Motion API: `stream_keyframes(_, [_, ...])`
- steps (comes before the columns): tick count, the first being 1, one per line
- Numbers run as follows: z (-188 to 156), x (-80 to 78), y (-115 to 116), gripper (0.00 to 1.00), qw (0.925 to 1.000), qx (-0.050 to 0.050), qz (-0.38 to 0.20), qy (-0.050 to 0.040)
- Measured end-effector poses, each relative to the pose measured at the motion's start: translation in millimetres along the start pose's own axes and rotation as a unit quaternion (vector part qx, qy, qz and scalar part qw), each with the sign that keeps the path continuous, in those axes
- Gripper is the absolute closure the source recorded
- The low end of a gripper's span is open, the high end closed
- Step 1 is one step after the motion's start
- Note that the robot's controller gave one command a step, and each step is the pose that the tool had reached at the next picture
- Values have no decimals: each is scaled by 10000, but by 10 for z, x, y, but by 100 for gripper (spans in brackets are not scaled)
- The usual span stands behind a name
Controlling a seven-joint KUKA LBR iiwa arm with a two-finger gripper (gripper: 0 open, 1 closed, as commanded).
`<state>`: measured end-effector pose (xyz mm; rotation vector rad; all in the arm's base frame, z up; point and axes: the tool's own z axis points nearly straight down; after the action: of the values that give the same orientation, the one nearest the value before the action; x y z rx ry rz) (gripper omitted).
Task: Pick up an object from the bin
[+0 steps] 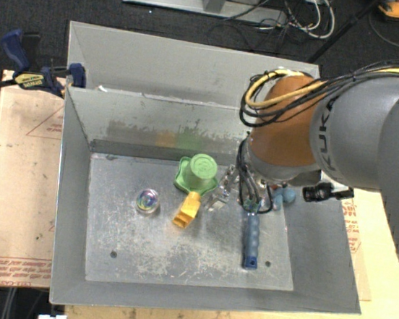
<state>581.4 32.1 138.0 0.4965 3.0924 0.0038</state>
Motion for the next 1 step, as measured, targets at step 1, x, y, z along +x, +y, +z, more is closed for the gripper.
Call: stream_keyframes(1, [42, 19, -3, 0, 10000, 13, -2, 36])
